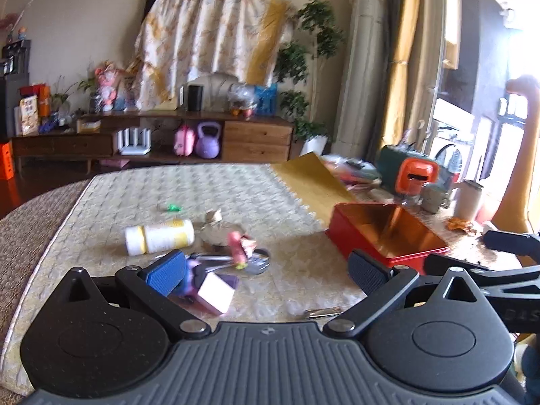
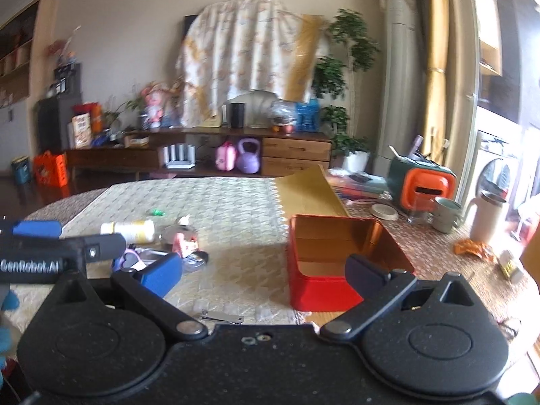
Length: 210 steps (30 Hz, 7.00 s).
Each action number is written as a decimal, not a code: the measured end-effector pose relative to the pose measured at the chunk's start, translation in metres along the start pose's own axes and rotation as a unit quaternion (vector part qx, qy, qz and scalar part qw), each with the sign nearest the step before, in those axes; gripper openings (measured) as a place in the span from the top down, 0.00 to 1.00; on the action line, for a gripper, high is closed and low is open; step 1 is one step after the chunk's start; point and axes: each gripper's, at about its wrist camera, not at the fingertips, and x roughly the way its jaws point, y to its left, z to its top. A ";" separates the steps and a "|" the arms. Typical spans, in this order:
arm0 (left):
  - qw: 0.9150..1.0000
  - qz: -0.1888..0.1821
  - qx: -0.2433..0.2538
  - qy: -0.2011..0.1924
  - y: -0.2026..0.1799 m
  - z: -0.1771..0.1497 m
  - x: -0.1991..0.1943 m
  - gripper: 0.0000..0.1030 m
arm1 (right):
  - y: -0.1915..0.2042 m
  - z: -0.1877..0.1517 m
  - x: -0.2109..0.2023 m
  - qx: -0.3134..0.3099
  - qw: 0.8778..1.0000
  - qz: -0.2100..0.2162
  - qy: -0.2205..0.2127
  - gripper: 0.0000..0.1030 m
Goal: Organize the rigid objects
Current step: 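Close the left gripper on the purple toy figure while the right tool approaches the nail clipper, then close the right gripper on the metal nail clipper while the left gripper lifts the toy, then carry the toy with the left gripper and the clipper with the right gripper over the red tin box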
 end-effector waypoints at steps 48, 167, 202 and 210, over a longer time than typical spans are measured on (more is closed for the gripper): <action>0.989 0.094 -0.030 0.107 0.093 -0.014 0.123 0.37 | 0.013 -0.041 0.147 -0.149 0.963 0.152 0.167 0.47; 0.986 -0.086 0.054 0.135 -0.048 0.060 0.165 0.41 | -0.136 0.030 0.142 0.000 0.992 0.050 0.117 0.90; 0.958 -0.130 0.087 0.240 -0.201 0.060 0.348 0.41 | -0.173 -0.002 0.224 -0.023 0.977 0.053 0.205 0.90; 0.954 -0.130 0.105 0.247 -0.210 0.055 0.356 0.41 | -0.172 -0.006 0.232 -0.022 0.972 0.055 0.229 0.90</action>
